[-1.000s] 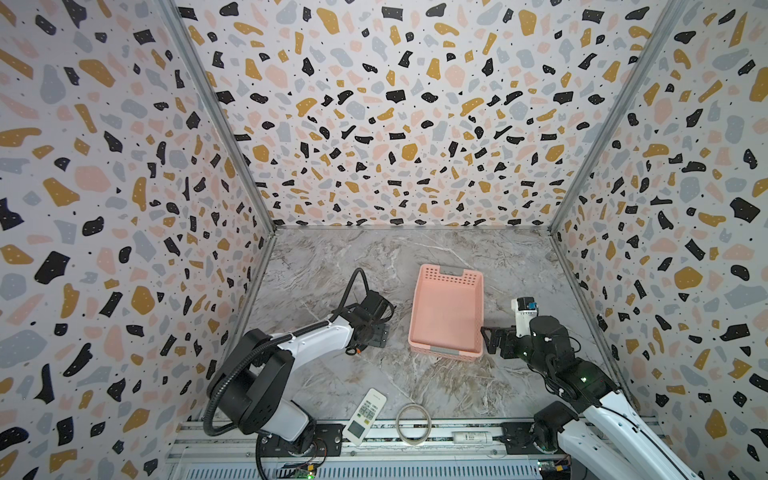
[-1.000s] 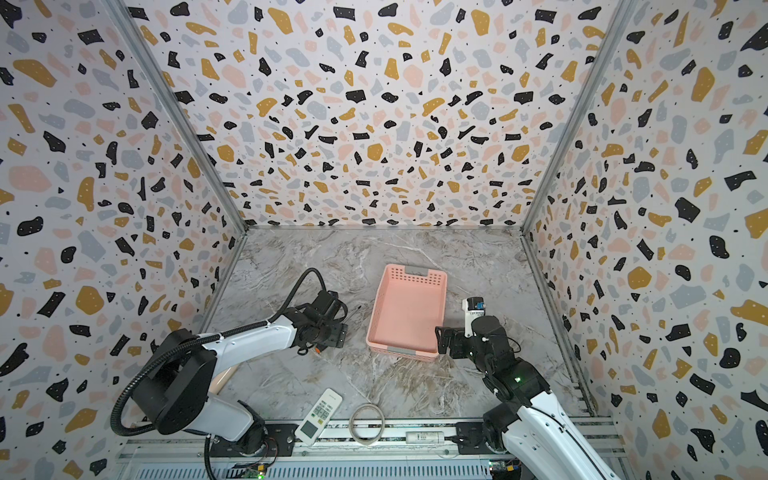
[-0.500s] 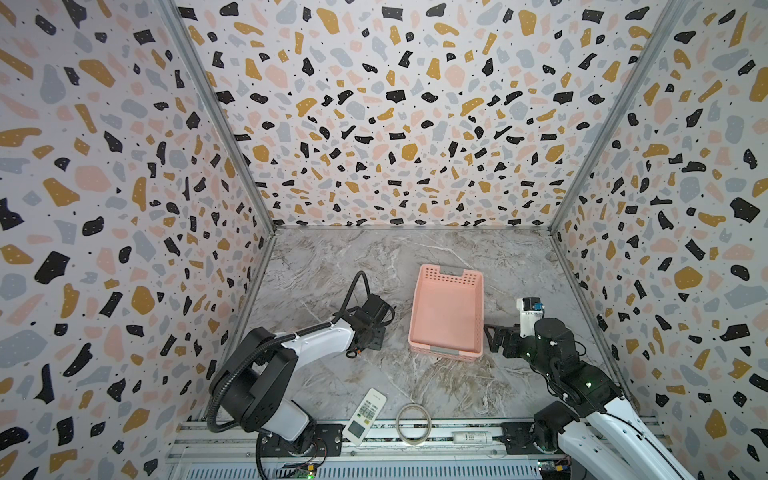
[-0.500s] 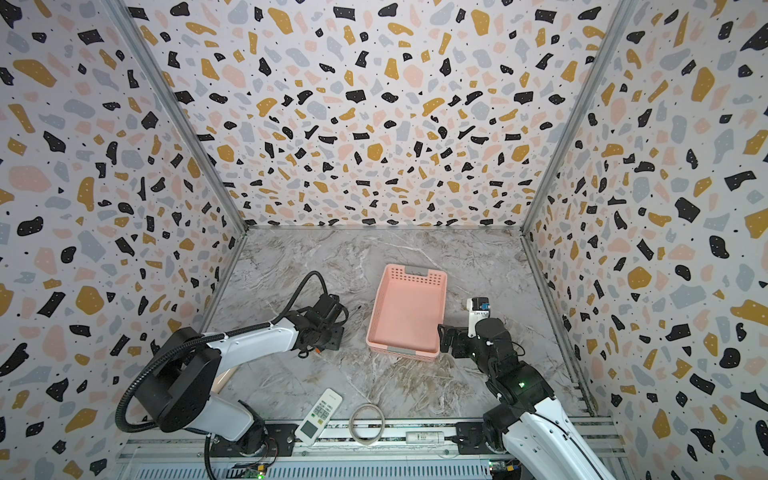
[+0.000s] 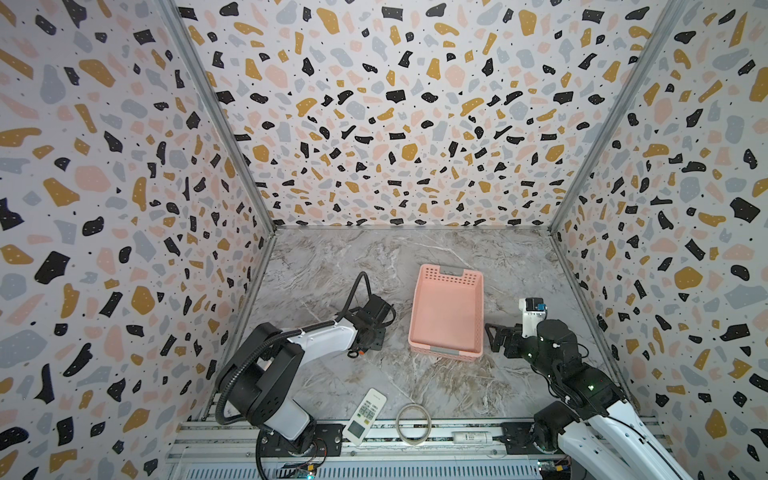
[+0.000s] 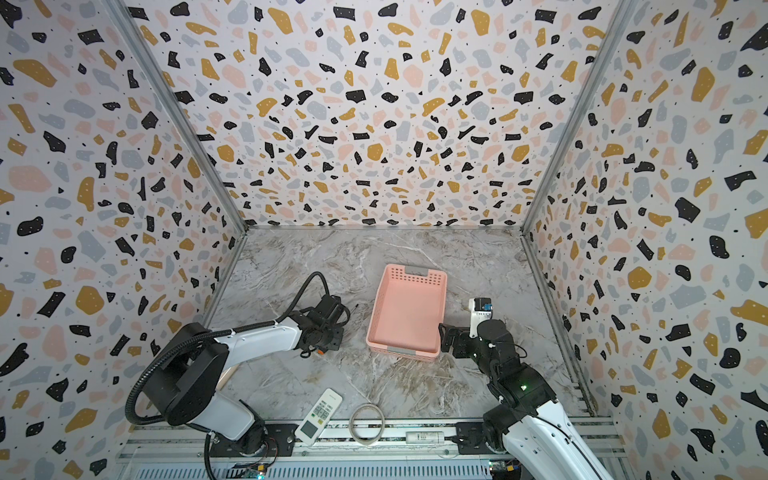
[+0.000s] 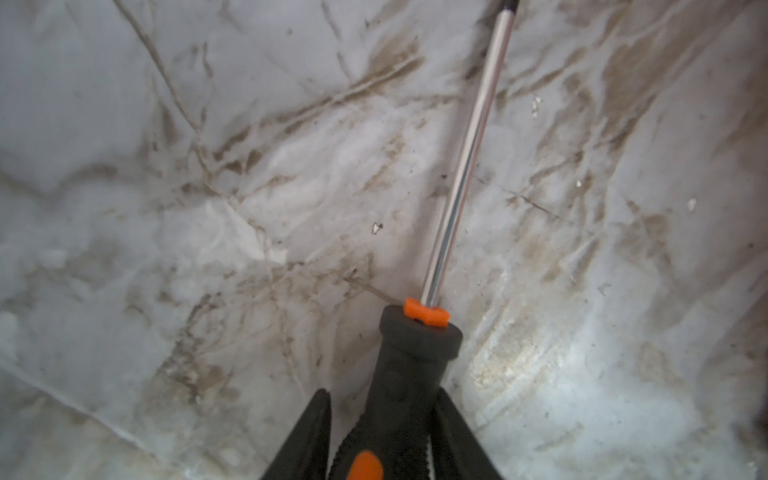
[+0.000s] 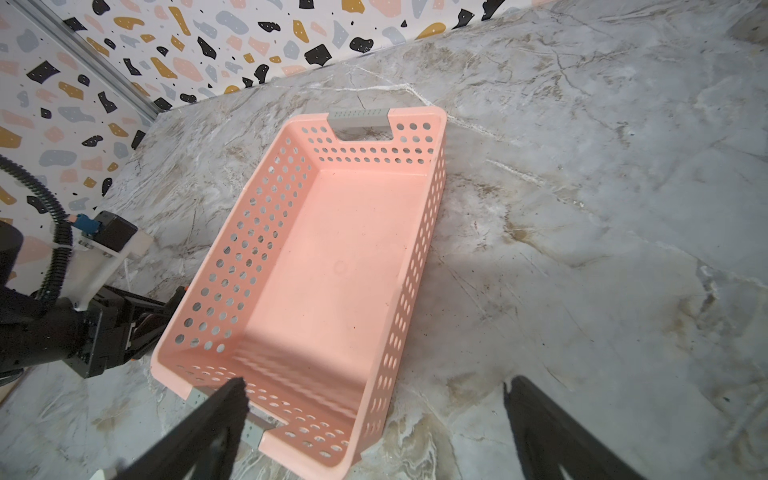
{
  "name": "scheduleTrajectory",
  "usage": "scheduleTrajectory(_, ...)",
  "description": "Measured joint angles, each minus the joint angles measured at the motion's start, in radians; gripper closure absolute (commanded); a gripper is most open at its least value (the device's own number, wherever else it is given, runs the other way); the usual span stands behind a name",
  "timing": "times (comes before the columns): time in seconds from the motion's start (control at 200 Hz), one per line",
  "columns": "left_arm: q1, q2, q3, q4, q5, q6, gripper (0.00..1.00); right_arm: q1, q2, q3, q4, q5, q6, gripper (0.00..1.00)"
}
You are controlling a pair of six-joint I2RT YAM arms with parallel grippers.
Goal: Put the screwdriver in the bin
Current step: 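Close the left gripper on the screwdriver handle and lift it, then carry the screwdriver with the left gripper over the pink basket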
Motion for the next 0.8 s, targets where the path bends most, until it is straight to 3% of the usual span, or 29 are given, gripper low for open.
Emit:
scheduleTrajectory(0.386,0.0,-0.028,0.0,-0.022,-0.002,-0.005,0.88,0.0,-0.012,-0.012,0.0,0.008,0.0,0.01)
scheduleTrajectory(0.626,0.0,-0.164,0.013,-0.086,-0.009,-0.007,0.93,0.0,-0.012,-0.014,0.001,0.007,0.0,0.01)
scheduleTrajectory(0.801,0.0,-0.259,0.102,-0.161,-0.013,-0.021,0.96,0.0,-0.022,-0.015,0.001,0.005,0.0,0.01)
